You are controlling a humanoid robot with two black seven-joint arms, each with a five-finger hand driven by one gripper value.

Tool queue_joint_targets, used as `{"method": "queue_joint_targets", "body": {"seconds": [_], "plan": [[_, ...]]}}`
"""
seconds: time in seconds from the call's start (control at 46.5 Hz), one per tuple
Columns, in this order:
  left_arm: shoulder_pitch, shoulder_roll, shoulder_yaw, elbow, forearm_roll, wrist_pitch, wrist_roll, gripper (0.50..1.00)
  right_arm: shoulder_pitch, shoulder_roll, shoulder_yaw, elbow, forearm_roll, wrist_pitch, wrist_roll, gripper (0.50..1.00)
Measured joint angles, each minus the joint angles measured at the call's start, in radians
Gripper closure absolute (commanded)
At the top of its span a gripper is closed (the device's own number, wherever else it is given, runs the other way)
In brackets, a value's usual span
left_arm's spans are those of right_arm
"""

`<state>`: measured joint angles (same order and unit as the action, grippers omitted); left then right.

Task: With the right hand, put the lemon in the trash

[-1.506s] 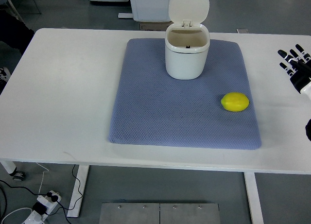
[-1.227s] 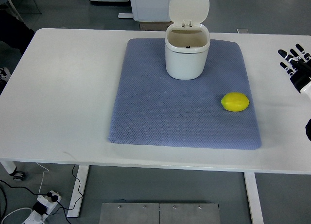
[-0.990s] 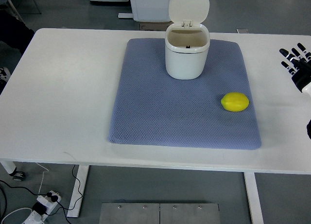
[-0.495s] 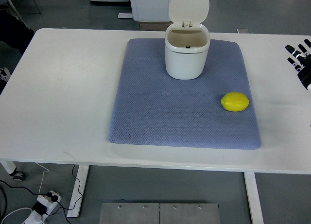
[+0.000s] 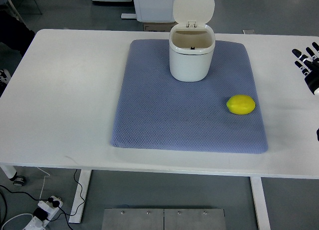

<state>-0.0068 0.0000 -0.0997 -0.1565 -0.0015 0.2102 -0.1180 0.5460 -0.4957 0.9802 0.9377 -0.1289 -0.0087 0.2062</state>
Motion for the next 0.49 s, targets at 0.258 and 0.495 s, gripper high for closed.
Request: {"method": "queue_joint_targets", "body": {"seconds": [0.258, 0.495], "plan": [[0.001, 0.0, 0.0, 0.0, 0.0, 0.0, 0.0, 0.5, -0.001, 0.005, 0.0, -0.004, 0.0, -0.004, 0.002, 0.5], [0.0, 0.0, 0.0, 0.0, 0.0, 0.0, 0.0, 0.5, 0.007, 0.011, -0.001, -0.003, 0.0, -0.013, 0.003, 0.5]]}}
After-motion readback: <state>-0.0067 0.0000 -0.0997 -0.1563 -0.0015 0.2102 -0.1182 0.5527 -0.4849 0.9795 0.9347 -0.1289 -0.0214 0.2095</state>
